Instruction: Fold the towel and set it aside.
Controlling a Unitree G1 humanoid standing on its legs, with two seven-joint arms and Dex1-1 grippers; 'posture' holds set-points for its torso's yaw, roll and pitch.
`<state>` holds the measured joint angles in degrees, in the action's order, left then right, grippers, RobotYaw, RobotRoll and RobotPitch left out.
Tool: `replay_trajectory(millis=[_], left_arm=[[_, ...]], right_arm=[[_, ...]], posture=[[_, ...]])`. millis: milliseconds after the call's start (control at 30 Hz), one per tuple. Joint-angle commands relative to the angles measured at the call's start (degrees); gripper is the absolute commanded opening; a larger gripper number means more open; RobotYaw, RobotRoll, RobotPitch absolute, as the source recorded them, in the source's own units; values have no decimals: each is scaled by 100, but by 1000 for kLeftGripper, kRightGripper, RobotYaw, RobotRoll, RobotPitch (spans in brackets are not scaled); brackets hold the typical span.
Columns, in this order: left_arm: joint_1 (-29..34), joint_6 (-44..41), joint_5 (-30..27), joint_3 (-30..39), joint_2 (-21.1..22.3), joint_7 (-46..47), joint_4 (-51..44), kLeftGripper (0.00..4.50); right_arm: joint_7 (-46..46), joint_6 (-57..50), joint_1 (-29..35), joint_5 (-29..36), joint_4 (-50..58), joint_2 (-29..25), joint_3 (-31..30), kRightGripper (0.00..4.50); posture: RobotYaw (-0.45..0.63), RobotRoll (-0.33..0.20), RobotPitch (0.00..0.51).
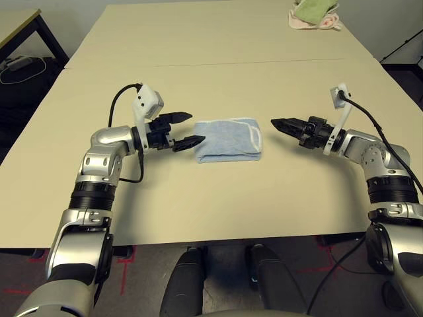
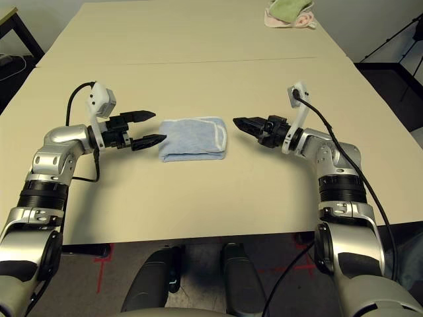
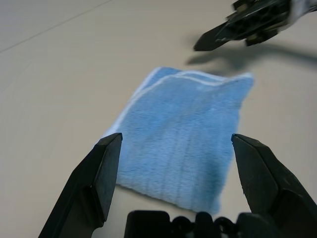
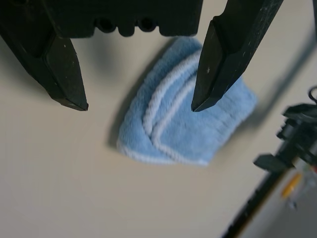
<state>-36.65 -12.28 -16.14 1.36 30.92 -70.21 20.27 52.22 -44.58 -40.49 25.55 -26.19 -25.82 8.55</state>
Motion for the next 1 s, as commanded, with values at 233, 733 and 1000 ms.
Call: replay_trajectory(millis=[233, 733, 1000], left_arm=[[236, 38, -289, -90, 60, -268, -425, 4468], [528, 485, -177, -329, 109, -349, -698, 4468], [718, 399, -194, -363, 136, -265, -972, 4468]], right_arm=[[203, -156, -139, -146, -290, -48, -441, 4498], [638, -407, -866, -264, -1455, 248, -711, 4498], [824, -442, -1145, -291, -1744, 443, -702, 4498]], posture=[[69, 0, 146], [90, 0, 153], [104, 0, 153]])
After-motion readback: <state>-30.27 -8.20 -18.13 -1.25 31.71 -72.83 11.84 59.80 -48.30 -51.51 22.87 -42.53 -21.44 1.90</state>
